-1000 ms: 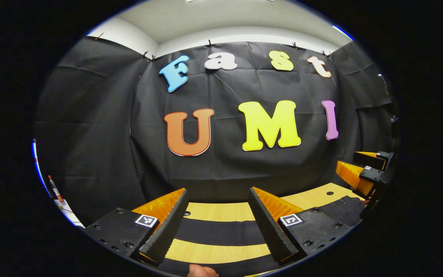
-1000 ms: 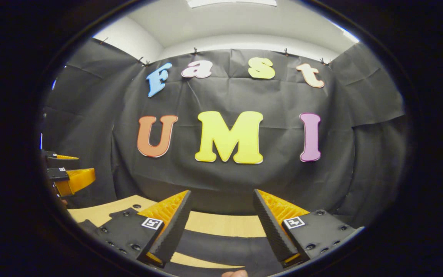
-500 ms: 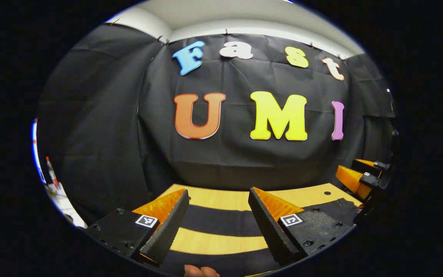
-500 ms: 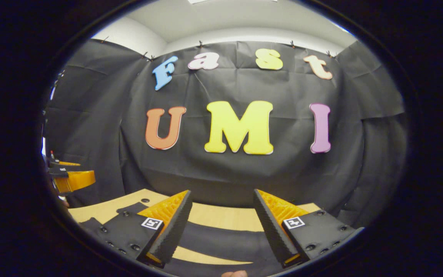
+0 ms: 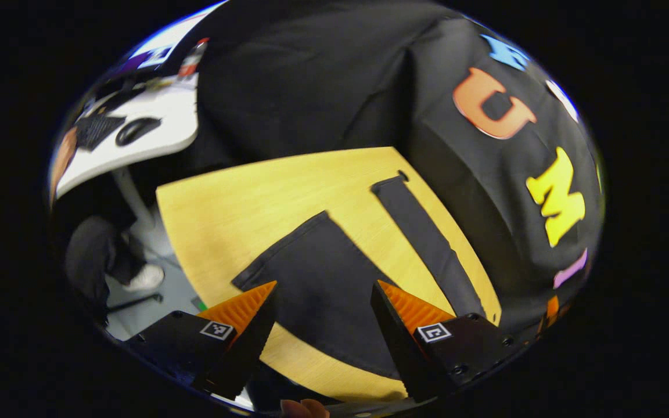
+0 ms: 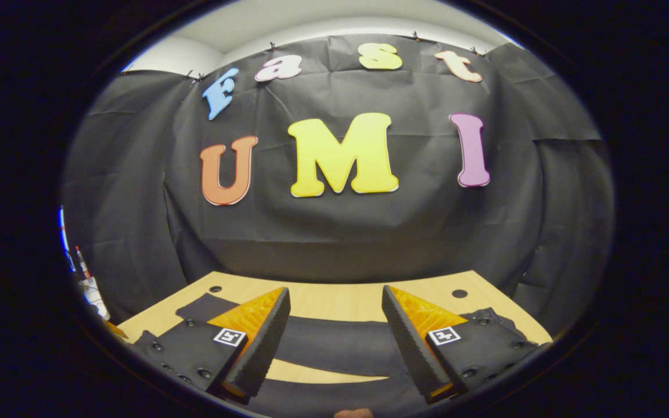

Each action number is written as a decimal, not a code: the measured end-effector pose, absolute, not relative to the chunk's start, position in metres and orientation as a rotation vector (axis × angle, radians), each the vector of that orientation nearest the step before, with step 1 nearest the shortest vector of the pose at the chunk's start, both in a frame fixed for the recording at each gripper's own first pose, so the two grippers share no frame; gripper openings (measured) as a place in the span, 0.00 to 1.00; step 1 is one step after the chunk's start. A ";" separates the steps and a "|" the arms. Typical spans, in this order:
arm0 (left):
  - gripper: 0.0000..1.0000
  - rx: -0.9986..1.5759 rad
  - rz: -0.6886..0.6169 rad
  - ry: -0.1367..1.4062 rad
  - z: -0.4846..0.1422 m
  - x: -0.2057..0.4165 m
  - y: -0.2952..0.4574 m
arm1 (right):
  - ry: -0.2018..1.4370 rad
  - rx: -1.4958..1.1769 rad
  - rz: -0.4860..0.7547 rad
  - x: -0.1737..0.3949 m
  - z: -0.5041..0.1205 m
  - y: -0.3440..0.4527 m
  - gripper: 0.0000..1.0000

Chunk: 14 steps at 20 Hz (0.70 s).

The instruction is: Grasp the waist and the cuffs of the jeans and fold them to make the two legs overlap; first hold the waist and fold one-third of the jeans toward the cuffs, then hold the cuffs and fold the remaining one-third in the same direction to finish folding.

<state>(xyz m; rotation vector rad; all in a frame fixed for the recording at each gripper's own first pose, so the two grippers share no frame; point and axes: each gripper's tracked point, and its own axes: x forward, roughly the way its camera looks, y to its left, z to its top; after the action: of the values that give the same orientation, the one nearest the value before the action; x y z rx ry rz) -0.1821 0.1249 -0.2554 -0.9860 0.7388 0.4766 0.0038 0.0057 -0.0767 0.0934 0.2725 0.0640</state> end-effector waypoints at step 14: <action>0.96 -1.370 0.707 0.831 -0.257 -0.188 0.105 | 0.418 0.148 -0.139 -0.012 -0.117 -0.083 0.98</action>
<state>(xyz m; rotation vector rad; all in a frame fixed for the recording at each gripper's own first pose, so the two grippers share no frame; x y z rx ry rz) -0.1881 0.1046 -0.2572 -1.3696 0.8315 0.7069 -0.0118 -0.0825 -0.1174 0.1479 0.4176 -0.1392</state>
